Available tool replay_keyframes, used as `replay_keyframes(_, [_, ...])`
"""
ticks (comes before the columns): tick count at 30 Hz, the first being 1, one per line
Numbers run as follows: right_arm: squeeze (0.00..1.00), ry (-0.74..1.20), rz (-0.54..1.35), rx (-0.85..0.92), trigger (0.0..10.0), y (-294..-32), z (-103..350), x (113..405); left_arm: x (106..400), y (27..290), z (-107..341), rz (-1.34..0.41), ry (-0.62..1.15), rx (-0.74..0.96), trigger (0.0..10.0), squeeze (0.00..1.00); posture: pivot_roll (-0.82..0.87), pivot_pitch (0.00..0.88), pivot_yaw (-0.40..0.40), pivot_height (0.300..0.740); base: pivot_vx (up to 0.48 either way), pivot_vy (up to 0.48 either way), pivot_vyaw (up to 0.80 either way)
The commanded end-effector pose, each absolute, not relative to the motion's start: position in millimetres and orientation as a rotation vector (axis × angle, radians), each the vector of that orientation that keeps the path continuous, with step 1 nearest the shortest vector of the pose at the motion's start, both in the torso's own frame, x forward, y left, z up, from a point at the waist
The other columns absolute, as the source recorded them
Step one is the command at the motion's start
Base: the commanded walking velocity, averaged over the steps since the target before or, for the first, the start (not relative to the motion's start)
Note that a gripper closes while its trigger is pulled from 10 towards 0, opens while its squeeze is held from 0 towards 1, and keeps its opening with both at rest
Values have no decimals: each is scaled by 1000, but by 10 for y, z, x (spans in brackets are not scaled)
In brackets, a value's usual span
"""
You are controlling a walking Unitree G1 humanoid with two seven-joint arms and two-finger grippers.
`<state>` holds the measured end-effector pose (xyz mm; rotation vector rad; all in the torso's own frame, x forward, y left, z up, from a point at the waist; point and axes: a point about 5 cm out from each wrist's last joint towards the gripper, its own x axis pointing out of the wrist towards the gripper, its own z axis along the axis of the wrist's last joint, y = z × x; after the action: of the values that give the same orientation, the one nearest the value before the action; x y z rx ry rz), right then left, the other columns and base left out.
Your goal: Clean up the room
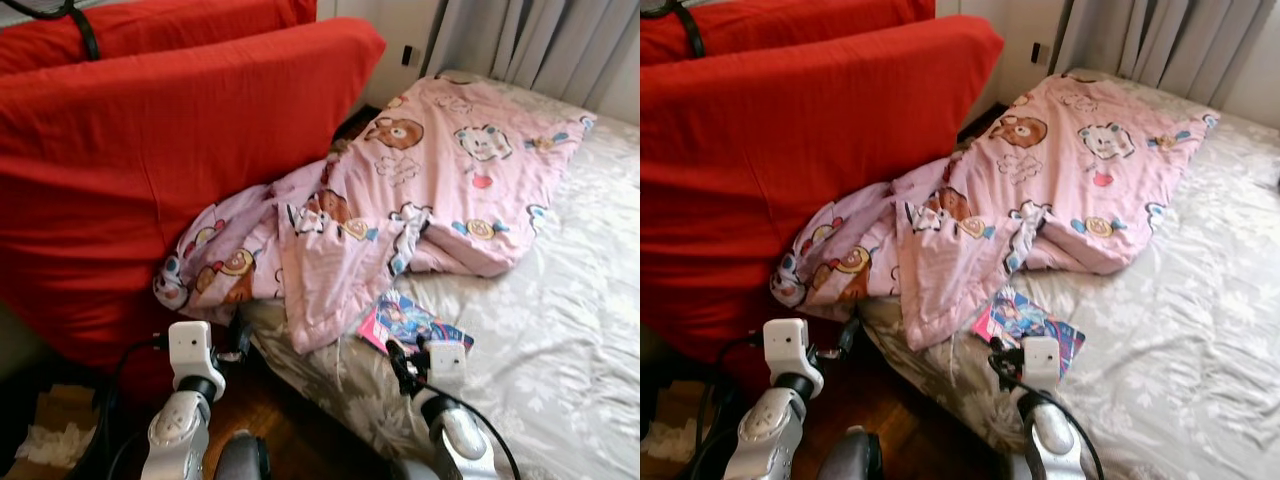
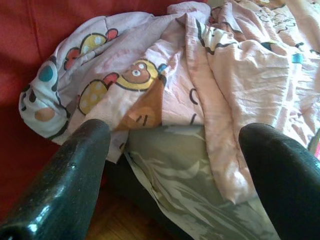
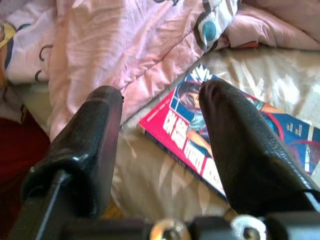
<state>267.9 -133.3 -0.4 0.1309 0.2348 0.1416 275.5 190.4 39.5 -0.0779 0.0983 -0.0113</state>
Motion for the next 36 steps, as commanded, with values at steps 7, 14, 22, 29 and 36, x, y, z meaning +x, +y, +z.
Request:
replay_keyframes(7, [0,254,61,144,10000,-1422,-33,2678,2740,1915,399,-11,102,-86,10000,0,-72,146,-19,645,346,0,0])
replay_keyframes(14, [0,277,25,150,10000,-1464,-32,2720,2723,1907,396,-20,105,-81,10000,0,-66,154,-20,645,136,0,-304])
replay_keyframes(22, [0,242,18,153,10000,-1474,3,2735,2695,1895,385,-25,109,-84,10000,0,-64,158,-19,645,0,0,-220])
replay_keyframes(29, [0,249,4,140,10000,-1486,-2,2738,2714,1879,398,-35,108,-83,10000,0,-64,167,-19,645,0,0,0])
replay_keyframes(36, [0,293,23,127,10000,-1471,-53,2722,2789,1865,452,-54,94,-71,10000,0,-61,208,-19,620,0,0,0])
